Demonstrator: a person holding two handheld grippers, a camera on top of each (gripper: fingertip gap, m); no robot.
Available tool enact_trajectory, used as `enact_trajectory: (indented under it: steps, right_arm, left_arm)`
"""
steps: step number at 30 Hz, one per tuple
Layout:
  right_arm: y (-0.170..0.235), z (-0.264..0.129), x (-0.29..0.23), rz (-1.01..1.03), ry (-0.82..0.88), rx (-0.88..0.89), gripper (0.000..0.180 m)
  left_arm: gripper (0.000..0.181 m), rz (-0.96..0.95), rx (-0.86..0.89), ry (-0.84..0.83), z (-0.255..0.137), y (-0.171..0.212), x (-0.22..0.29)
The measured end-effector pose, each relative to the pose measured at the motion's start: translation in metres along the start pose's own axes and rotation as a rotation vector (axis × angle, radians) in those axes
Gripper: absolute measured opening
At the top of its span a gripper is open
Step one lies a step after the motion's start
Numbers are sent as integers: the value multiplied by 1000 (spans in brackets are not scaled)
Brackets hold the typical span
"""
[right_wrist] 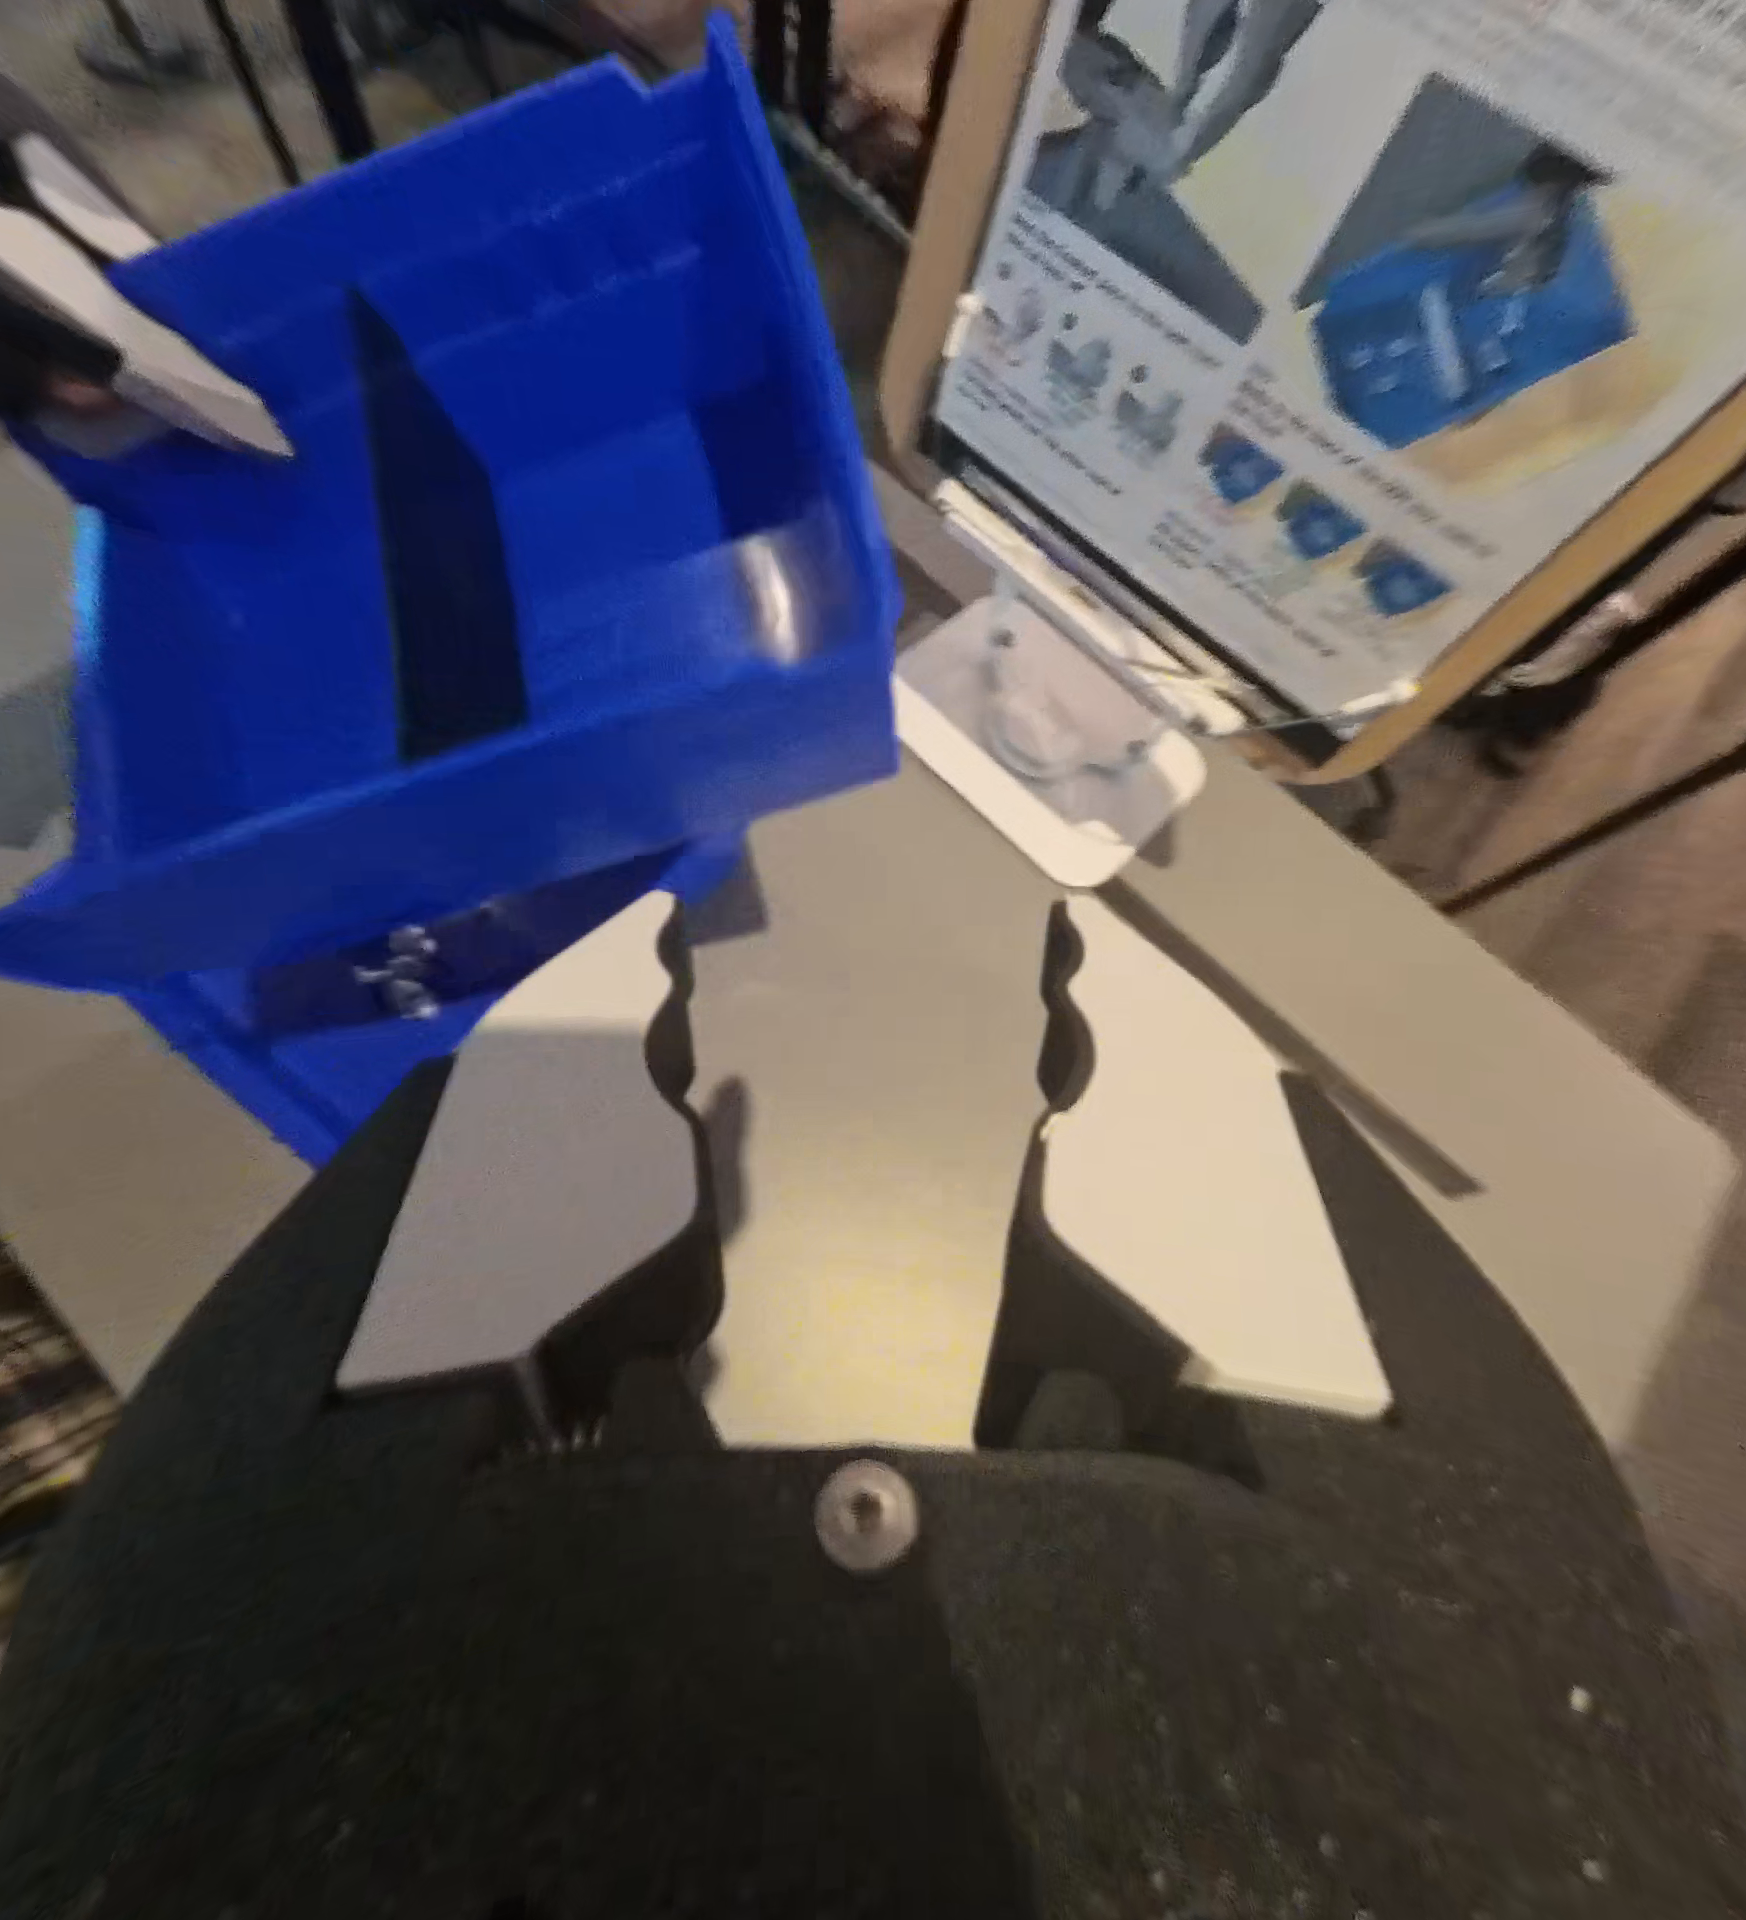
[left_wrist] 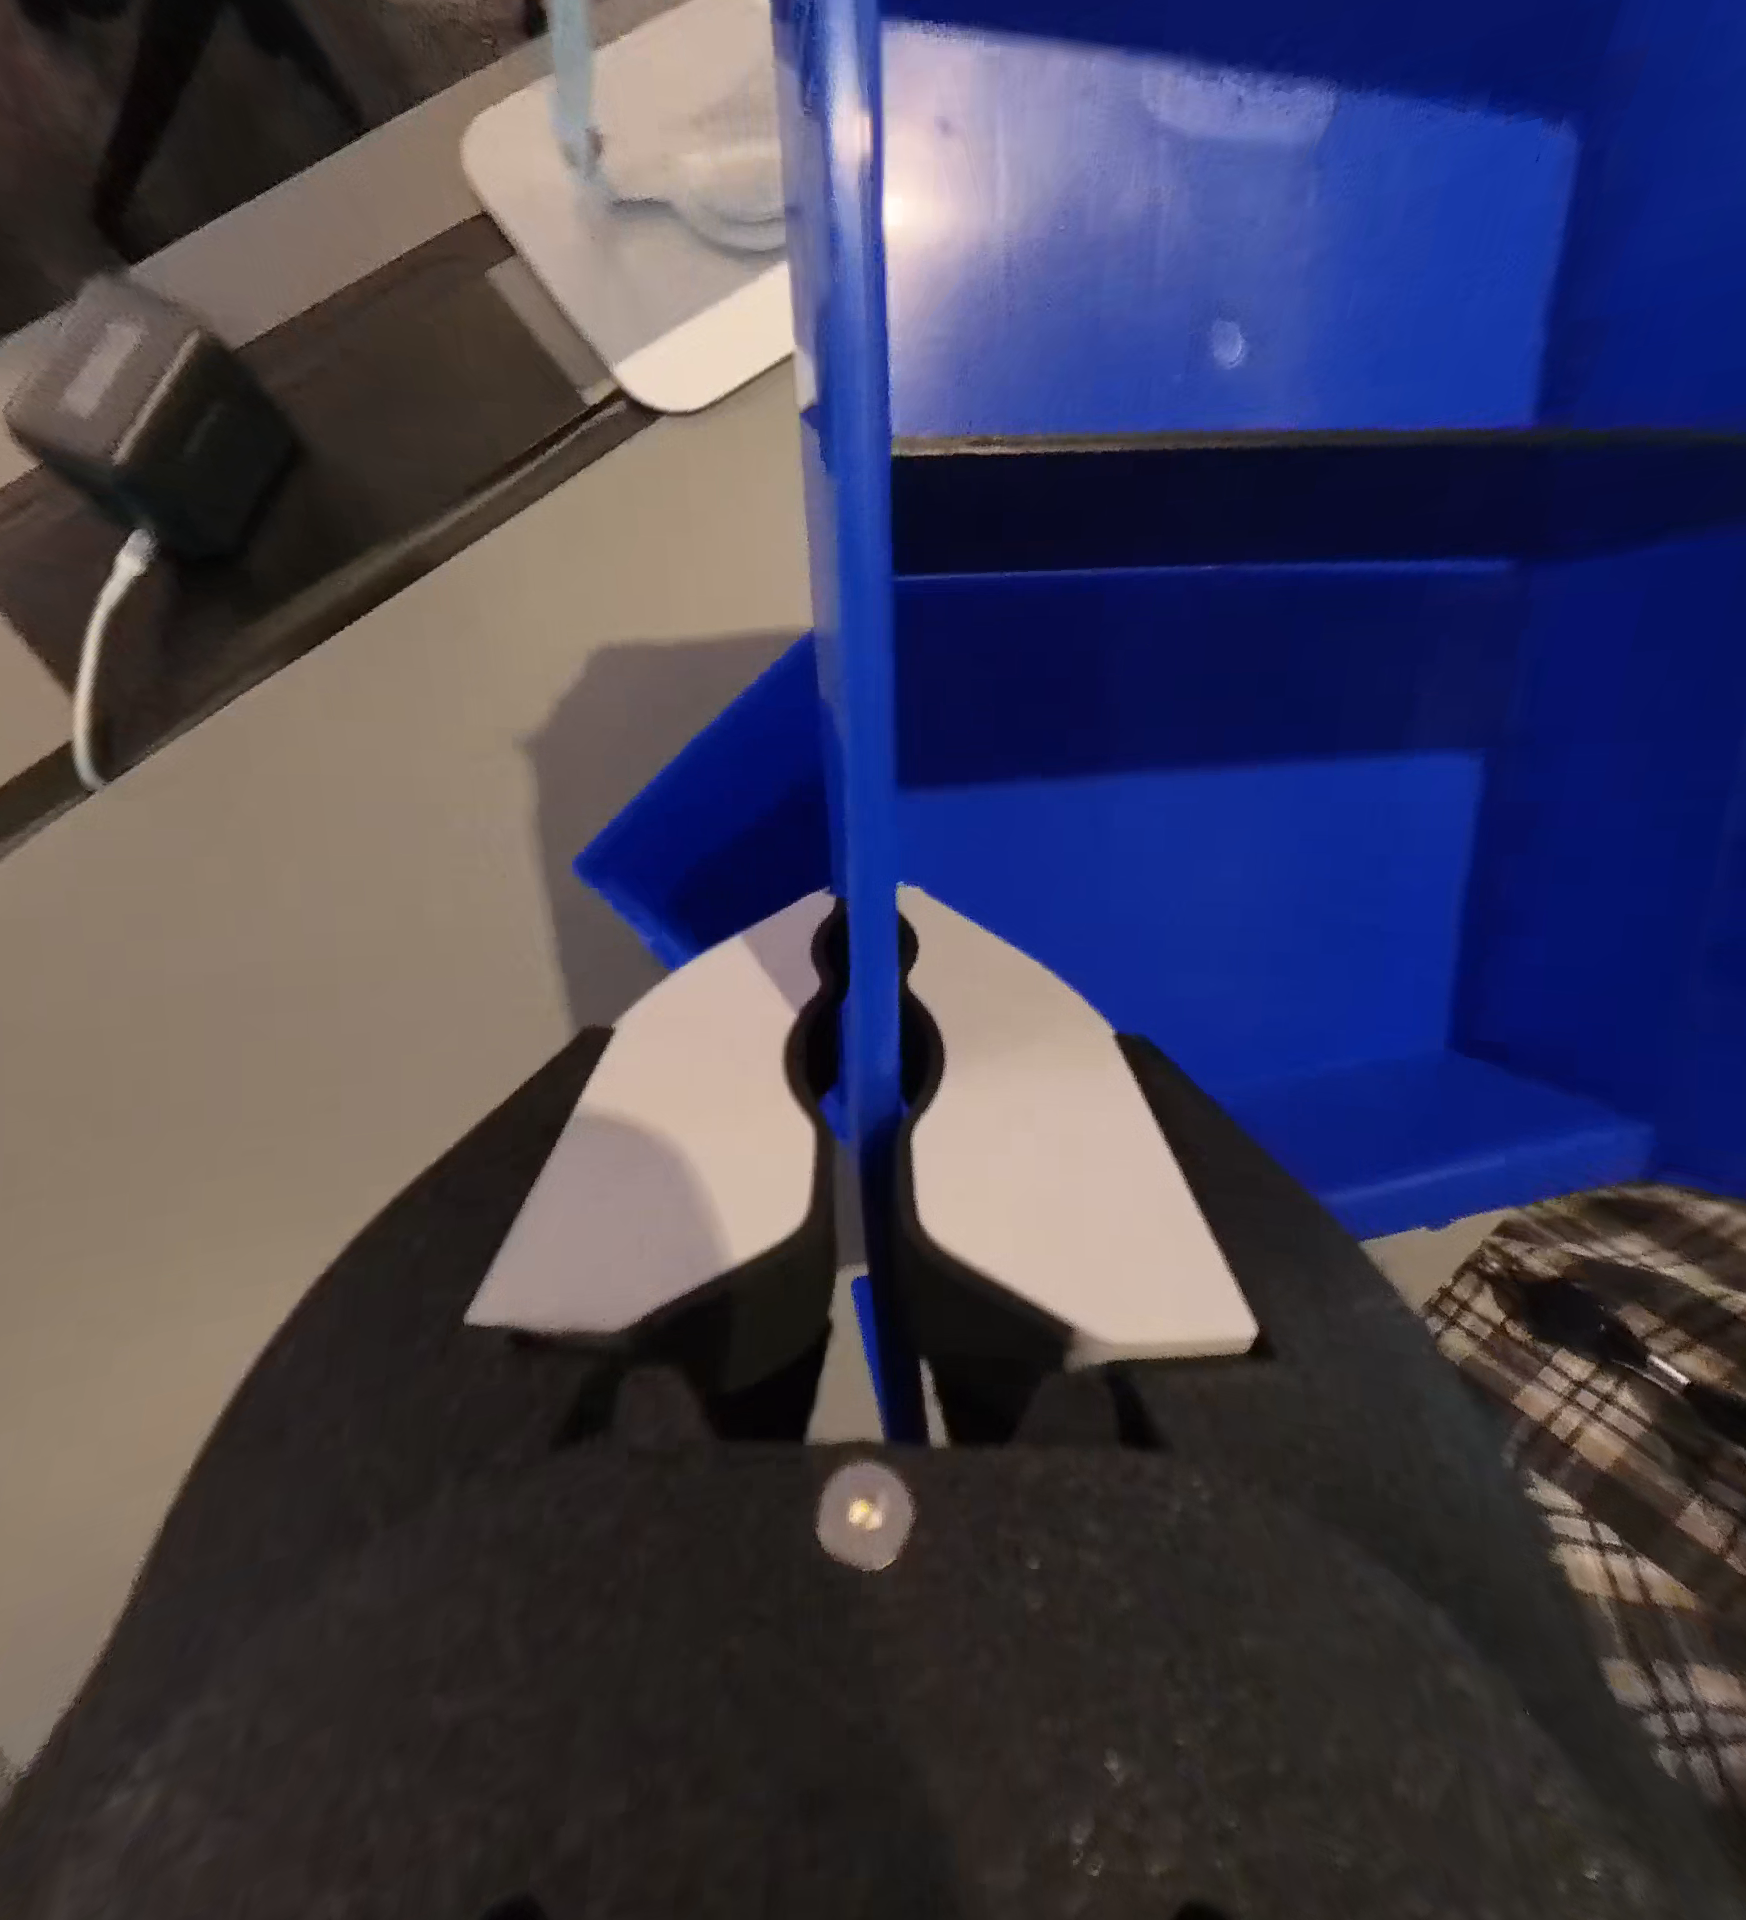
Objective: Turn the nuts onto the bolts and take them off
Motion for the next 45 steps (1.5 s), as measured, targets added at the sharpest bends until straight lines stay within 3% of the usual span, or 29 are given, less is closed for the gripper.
enact_trajectory:
  steps: [4,8,10,12,17,26,32,39,45]
  right_arm:
    - [-23,3,19,-105,126,-110,56]
    - [-11,28,18,-102,110,-335,50]
    - [2,37,16,-100,107,-445,36]
    - [16,41,14,-97,77,-544,4]
    - [40,35,11,-66,1,-623,2]
    - [67,-27,42,-203,74,-617,3]
    - [131,-55,89,-308,76,-724,3]
    - [221,-24,143,-294,-108,-796,4]
    - [256,14,180,-261,-201,-762,3]
  left_arm:
    - [5,101,-23,31,18,-17,39]
    - [5,180,-32,77,33,-26,76]
    - [5,210,-30,106,38,-28,91]
    - [5,229,-29,135,41,-28,103]
    - [10,284,-35,138,52,-17,119]
    - [49,259,46,544,44,0,193]
    - [78,228,161,710,14,25,198]
    - [72,87,296,828,-8,75,177]
    - [72,-47,333,814,-10,103,156]
Point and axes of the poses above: each gripper's, where its closed fingertips meet, z out along the fingers, y out of its underside, x = y × z across the jaws, the point moved 4 cm from there along -z, back along the fingers, and after that the axes turned 1 degree about z, right-handed, at the moved point
